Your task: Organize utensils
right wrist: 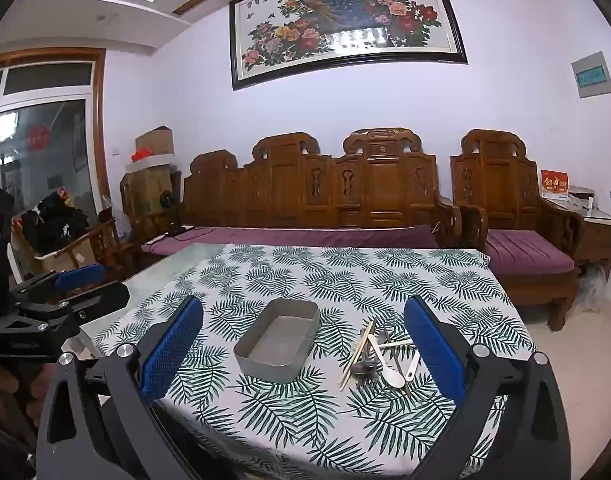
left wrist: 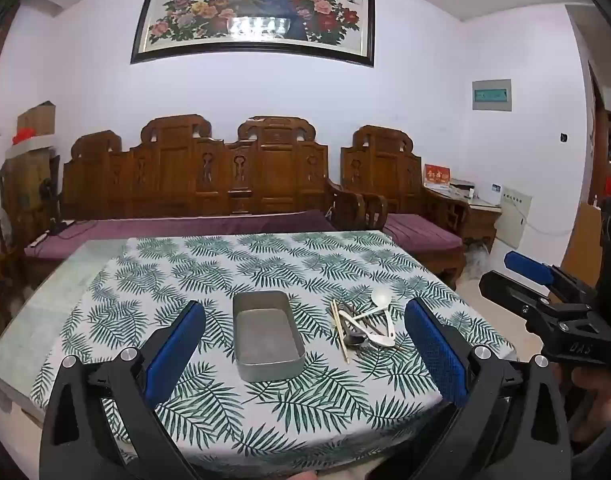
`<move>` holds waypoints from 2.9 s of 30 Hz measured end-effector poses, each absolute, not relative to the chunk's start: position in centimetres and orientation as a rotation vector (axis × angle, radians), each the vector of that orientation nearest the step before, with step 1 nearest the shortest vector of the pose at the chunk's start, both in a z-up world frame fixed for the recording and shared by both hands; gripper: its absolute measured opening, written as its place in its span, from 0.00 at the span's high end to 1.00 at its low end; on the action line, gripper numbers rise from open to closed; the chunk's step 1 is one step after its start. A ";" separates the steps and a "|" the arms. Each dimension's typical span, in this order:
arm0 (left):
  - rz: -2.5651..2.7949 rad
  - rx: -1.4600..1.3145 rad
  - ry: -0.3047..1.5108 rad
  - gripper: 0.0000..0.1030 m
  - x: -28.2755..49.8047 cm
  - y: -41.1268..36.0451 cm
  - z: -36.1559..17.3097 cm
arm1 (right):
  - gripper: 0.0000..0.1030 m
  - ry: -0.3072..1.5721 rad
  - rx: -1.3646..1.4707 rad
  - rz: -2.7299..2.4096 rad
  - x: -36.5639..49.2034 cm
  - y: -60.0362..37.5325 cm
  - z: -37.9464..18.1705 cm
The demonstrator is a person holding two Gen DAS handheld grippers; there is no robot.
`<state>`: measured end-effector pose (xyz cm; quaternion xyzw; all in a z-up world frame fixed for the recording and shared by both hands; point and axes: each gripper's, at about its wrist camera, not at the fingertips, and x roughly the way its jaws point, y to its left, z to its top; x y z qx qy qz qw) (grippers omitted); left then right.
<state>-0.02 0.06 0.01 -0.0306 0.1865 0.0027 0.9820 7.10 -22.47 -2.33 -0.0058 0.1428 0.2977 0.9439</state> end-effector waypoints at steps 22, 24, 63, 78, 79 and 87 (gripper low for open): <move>0.001 -0.054 0.369 0.06 -0.3 -0.4 0.0 | 0.02 0.297 -0.021 0.604 7.1 -22.3 -2.3; -0.001 -0.056 0.370 0.06 -0.4 -0.4 0.1 | 0.02 0.297 -0.021 0.604 7.1 -22.3 -2.3; -0.004 -0.053 0.363 0.06 -0.9 -0.6 1.2 | 0.02 0.287 -0.008 0.613 6.8 -22.4 -1.9; -0.005 -0.053 0.360 0.06 -1.1 -0.7 1.4 | 0.02 0.286 -0.005 0.614 6.8 -22.4 -1.9; -0.005 -0.053 0.360 0.06 -1.1 -0.8 1.4 | 0.02 0.285 -0.007 0.613 6.7 -22.4 -1.9; -0.006 -0.050 0.359 0.06 -1.0 -1.0 1.5 | 0.02 0.283 -0.005 0.614 6.6 -22.6 -1.4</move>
